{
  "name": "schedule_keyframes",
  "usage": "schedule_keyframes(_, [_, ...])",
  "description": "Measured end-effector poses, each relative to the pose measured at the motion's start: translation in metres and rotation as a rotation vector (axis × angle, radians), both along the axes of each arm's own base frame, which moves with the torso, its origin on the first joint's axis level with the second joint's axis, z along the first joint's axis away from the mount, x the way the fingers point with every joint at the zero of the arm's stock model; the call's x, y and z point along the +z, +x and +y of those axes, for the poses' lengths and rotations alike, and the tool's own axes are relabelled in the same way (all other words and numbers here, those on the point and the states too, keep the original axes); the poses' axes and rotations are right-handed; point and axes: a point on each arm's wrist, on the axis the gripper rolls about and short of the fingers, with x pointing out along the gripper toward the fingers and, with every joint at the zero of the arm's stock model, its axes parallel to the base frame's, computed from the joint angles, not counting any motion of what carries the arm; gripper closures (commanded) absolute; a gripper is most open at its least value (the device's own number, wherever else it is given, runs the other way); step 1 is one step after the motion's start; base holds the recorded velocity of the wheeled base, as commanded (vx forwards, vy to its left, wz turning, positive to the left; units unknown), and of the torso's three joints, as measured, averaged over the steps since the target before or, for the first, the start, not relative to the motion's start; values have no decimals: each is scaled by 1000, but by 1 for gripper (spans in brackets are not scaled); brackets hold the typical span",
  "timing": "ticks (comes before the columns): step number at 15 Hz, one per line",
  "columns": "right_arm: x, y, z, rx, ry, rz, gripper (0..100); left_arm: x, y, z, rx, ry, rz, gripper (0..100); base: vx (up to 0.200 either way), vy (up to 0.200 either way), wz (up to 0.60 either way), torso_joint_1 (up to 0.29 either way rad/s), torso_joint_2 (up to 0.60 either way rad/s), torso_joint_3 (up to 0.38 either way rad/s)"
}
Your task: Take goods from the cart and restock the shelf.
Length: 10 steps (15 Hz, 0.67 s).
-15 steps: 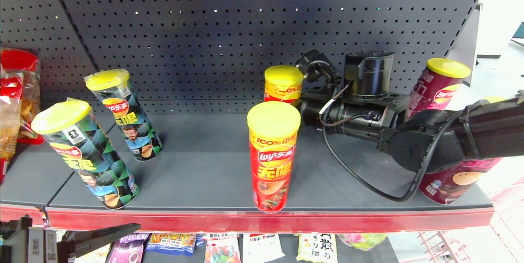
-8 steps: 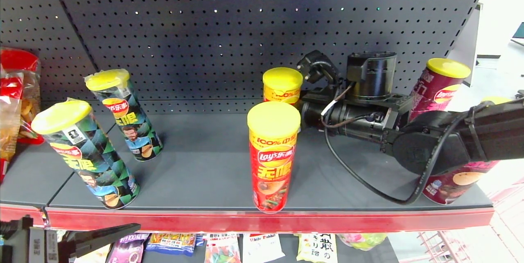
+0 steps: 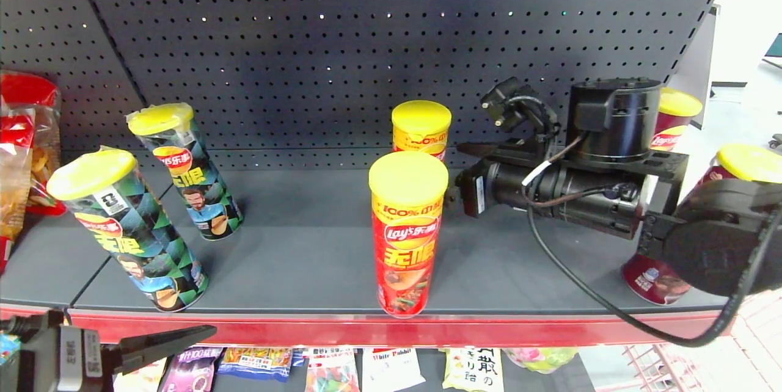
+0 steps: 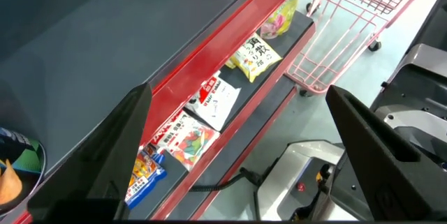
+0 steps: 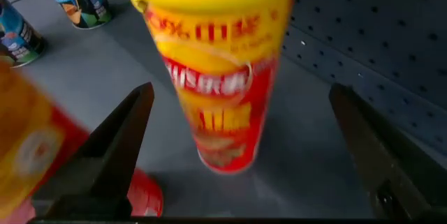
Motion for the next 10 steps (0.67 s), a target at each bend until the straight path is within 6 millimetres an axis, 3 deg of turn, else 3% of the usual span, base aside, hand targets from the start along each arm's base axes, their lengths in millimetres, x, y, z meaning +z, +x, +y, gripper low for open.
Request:
schedule_keyframes(6, [16,-34,-29,-36,9,-22,0,13,21,-15,0,6,8,0,0,0,0,0,0,0])
schedule_keyframes(10, [34,-56,-45,-38,5,-23,0,11,27,-19,2,24,32,0,0,0,0,0,0,0])
